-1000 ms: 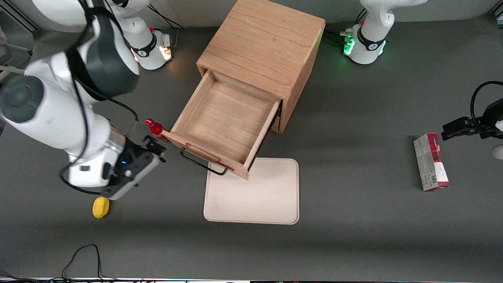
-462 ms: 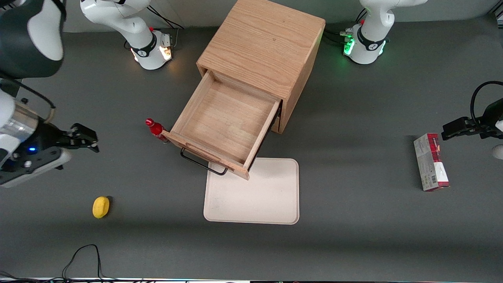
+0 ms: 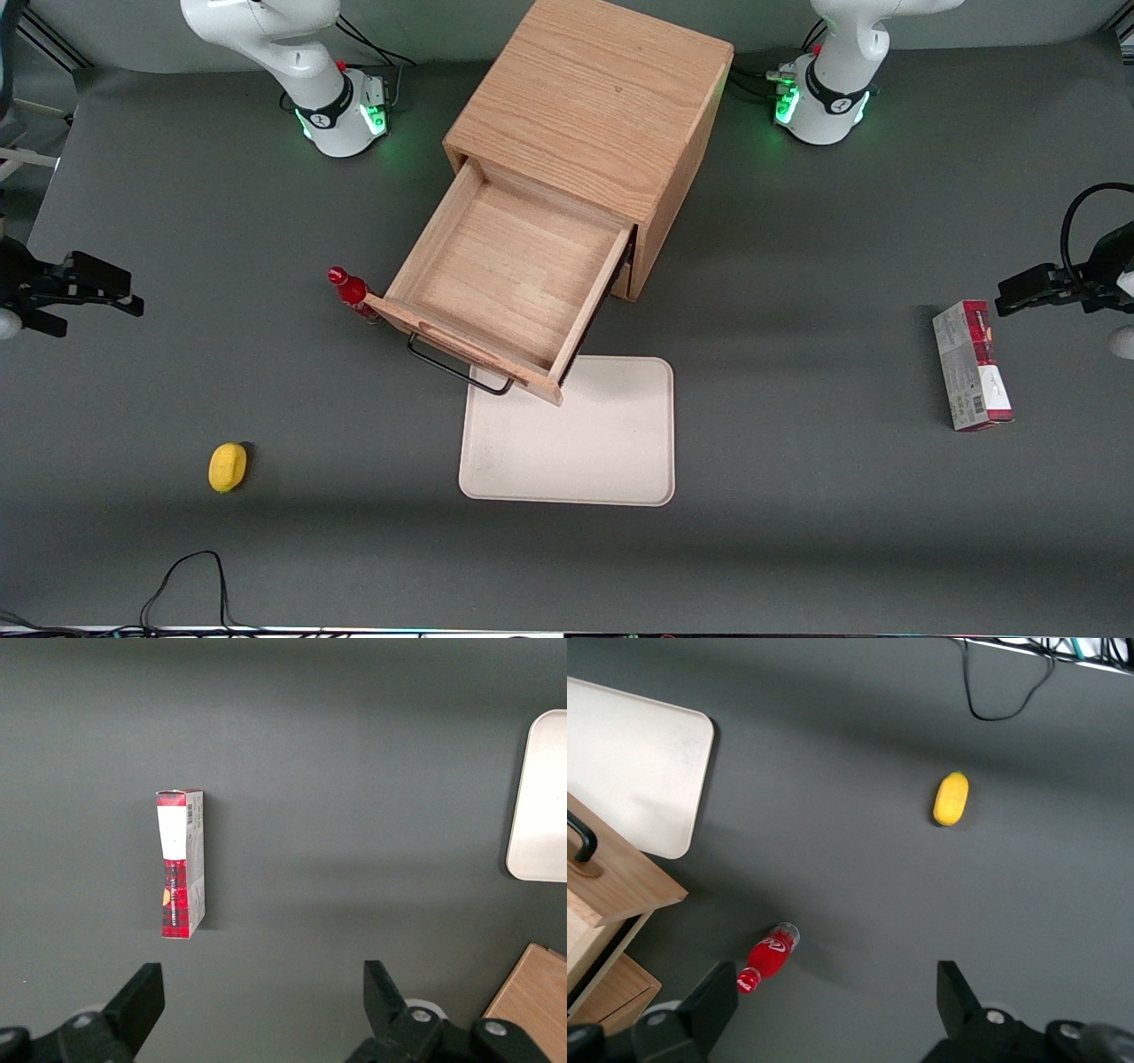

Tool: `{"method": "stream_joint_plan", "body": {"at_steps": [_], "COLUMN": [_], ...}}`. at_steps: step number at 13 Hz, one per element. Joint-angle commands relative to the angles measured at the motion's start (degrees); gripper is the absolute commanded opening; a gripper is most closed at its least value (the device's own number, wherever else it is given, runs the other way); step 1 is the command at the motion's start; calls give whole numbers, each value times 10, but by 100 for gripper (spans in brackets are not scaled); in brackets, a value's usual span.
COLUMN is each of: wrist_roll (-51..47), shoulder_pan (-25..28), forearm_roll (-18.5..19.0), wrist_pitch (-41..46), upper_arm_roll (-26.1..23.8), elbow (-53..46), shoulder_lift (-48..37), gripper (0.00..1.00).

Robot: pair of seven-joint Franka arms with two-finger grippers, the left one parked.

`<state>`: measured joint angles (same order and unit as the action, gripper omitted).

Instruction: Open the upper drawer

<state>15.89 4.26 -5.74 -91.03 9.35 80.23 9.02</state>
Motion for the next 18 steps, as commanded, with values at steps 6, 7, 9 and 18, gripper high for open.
{"method": "stream_joint_plan", "body": {"at_steps": [6,7,9,18], "wrist_roll": [-37,-37,-35,-39], "shoulder_pan": [-58,-57,-58,-47], "forearm_roll": [66,76,72,76], "wrist_pitch": [-65,-65,-66,-41], "upper_arm_roll": [-73,-73,-72,-61], "elbow": [114,111,111,112], "shoulder_lift": [-70,-66,-57,-61], "gripper": [100,100,100,100]}}
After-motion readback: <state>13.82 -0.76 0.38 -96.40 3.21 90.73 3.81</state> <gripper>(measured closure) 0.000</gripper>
